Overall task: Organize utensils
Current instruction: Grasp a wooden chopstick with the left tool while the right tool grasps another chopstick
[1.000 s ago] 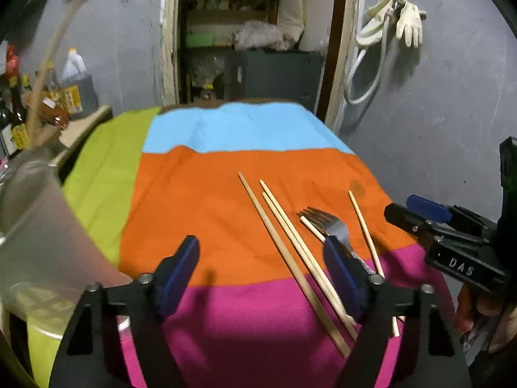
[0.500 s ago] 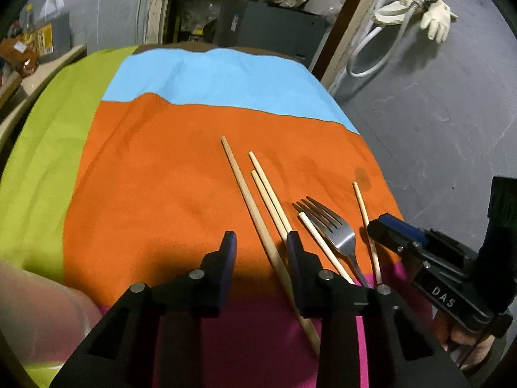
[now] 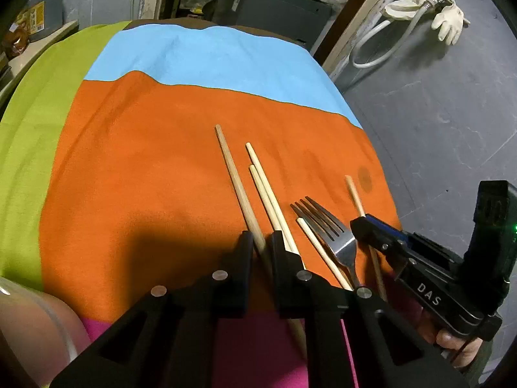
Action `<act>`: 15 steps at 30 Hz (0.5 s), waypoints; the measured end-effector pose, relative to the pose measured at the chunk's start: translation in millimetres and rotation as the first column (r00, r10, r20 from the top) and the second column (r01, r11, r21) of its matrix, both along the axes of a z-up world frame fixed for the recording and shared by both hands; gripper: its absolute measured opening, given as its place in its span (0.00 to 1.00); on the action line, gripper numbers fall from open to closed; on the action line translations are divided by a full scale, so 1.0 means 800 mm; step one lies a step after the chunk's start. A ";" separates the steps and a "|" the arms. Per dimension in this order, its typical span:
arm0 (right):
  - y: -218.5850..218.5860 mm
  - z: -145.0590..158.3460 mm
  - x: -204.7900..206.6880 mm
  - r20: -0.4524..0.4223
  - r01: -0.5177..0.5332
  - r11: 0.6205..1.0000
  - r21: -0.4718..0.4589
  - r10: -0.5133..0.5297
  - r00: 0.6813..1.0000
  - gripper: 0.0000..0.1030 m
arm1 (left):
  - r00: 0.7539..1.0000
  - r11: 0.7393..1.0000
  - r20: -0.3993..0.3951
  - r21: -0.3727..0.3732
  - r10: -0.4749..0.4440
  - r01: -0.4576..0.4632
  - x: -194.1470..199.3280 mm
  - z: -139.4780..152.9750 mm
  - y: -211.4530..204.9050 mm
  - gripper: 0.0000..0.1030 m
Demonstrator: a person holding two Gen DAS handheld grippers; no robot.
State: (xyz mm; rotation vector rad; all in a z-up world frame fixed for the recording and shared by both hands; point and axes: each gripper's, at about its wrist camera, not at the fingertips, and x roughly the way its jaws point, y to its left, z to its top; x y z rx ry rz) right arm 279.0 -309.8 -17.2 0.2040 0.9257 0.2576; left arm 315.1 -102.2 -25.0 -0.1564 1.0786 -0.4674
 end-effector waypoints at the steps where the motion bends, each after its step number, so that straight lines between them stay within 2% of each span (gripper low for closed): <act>1: -0.003 0.000 -0.001 -0.002 0.007 1.000 0.019 -0.007 1.000 0.05 | 1.000 1.000 -0.003 -0.009 0.001 -0.001 -0.001 0.001 0.001 0.06; 9: -0.005 0.007 -0.014 0.004 0.012 0.997 0.081 -0.012 1.000 0.03 | 0.999 1.000 0.054 0.004 -0.007 0.007 -0.030 0.017 0.006 0.04; 13: -0.003 0.021 -0.033 0.058 0.008 0.995 0.100 -0.014 0.998 0.03 | 0.994 1.000 0.106 -0.004 0.006 -0.006 -0.051 0.029 0.009 0.04; 15: 0.000 0.031 -0.045 0.102 0.009 0.994 0.109 -0.020 0.995 0.03 | 0.987 1.000 0.159 -0.008 0.019 -0.018 -0.063 0.036 0.012 0.04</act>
